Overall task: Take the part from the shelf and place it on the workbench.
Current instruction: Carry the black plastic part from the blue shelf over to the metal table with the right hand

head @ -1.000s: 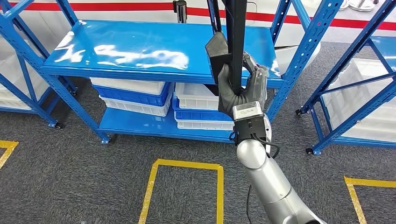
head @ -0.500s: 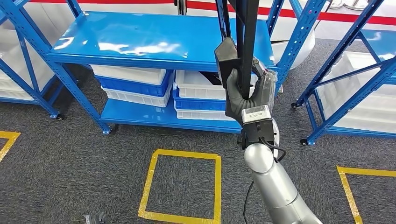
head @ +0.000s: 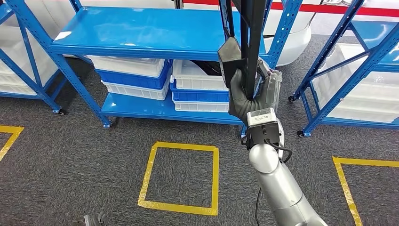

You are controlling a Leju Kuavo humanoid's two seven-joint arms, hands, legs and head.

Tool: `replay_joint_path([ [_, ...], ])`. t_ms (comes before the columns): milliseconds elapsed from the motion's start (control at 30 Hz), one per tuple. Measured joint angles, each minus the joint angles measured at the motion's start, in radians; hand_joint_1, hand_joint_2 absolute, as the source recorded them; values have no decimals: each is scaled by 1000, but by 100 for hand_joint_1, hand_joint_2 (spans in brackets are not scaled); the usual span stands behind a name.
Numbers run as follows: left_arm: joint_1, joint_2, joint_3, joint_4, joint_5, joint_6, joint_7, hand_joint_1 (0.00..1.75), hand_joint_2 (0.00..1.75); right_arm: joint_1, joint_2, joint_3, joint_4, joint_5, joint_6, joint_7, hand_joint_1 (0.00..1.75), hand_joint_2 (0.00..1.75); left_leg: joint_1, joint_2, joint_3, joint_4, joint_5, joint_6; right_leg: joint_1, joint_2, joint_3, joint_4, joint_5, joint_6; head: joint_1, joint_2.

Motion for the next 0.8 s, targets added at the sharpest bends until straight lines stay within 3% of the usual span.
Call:
replay_joint_path([
  [67, -4, 0, -1, -2, 0, 0, -1, 0, 0, -4, -1, -2, -1, -5, 0, -2, 175, 175, -9, -2, 17, -46, -3, 11, -1, -2, -3, -10, 24, 16, 2, 0],
  [133, -5, 0, -1, -2, 2, 1, -2, 0, 0, -4, -4, -4, 2, -19, 3, -5, 175, 175, -8, 2, 2, -57, 27, 26, 1, -2, -16, -8, 23, 24, 2, 0],
  [200, -5, -1, -1, -2, 5, 2, -2, 0, 0, -4, -7, -8, 8, -39, 7, -10, 175, 175, -6, 8, -25, -69, 63, 42, 5, 0, -50, 60, -48, 12, 5, 0],
  [267, -3, -2, 0, -2, 8, 4, -2, 0, 0, -5, -8, -11, 18, -58, 11, -17, 175, 175, -9, 10, -62, -70, 95, 51, 3, 1, -87, 196, -137, 4, 7, 0],
  [300, -2, -2, 0, -2, 11, 6, -2, 0, 0, -5, -8, -12, 25, -65, 13, -20, 175, 175, -10, 11, -81, -69, 110, 52, 3, 2, -93, 257, -159, 8, 7, 0],
  [333, 1, -1, 0, -1, 14, 8, -2, 0, 0, -5, -8, -14, 32, -71, 14, -22, 175, 175, -11, 11, -99, -68, 123, 50, 2, 2, -86, 292, -162, 17, 7, 0],
  [367, 4, -1, 0, -1, 16, 11, -2, 0, 0, -6, -8, -15, 39, -76, 15, -24, 175, 175, -11, 12, -117, -67, 138, 48, 2, 2, -60, 288, -148, 28, 7, 0],
  [433, 12, 1, 3, 0, 25, 14, -5, 0, 0, -11, -7, -16, 53, -85, 21, -29, 175, 175, -11, 11, -153, -63, 164, 40, 1, 2, 42, 182, -120, 42, 7, 0],
  [467, 15, 1, 6, 0, 30, 13, -9, 0, 0, -17, -6, -16, 61, -90, 24, -31, 175, 175, -12, 11, -169, -59, 175, 34, 3, 2, 107, 96, -127, 39, 8, 0],
  [533, 22, 2, 12, 1, 40, 9, -19, 0, 0, -30, -2, -15, 76, -95, 29, -36, 175, 175, -15, 11, -186, -53, 194, 22, 10, 2, 180, -18, -154, 25, 6, 0],
  [567, 27, 2, 16, 2, 44, 6, -22, 0, 0, -35, 0, -15, 83, -96, 30, -37, 175, 175, -15, 11, -188, -54, 204, 15, 15, 3, 184, -37, -160, 18, 5, 0],
  [600, 32, 2, 19, 4, 46, 4, -25, 0, 0, -38, 1, -15, 90, -97, 31, -38, 175, 175, -13, 12, -189, -57, 213, 10, 9, 3, 175, -35, -152, 10, 4, 0],
  [633, 38, 2, 22, 6, 48, 1, -28, 0, 0, -39, 2, -15, 96, -97, 31, -38, 175, 175, -10, 10, -194, -54, 208, 4, 3, 1, 172, -36, -142, 3, 4, 0],
  [667, 44, 2, 24, 9, 48, -1, -30, 0, 0, -39, 4, -15, 100, -96, 30, -39, 175, 175, -7, 8, -204, -36, 182, -3, -3, -1, 167, -36, -130, -8, 2, 0],
  [700, 48, 2, 24, 10, 48, -4, -33, 0, 0, -37, 5, -15, 102, -94, 27, -39, 175, 175, -3, 6, -218, 1, 139, -10, -11, -3, 159, -38, -117, -15, 1, 0],
  [767, 53, 2, 25, 13, 43, -8, -37, 0, 0, -27, 8, -15, 101, -87, 18, -39, 175, 175, 6, 4, -256, 128, 38, -26, -11, -6, 138, -36, -96, -21, 0, 0],
  [800, 54, 2, 25, 15, 41, -10, -39, 0, 0, -19, 9, -15, 101, -82, 14, -39, 175, 175, 10, 4, -268, 189, 12, -34, -11, -6, 127, -36, -87, -19, 0, 0],
])
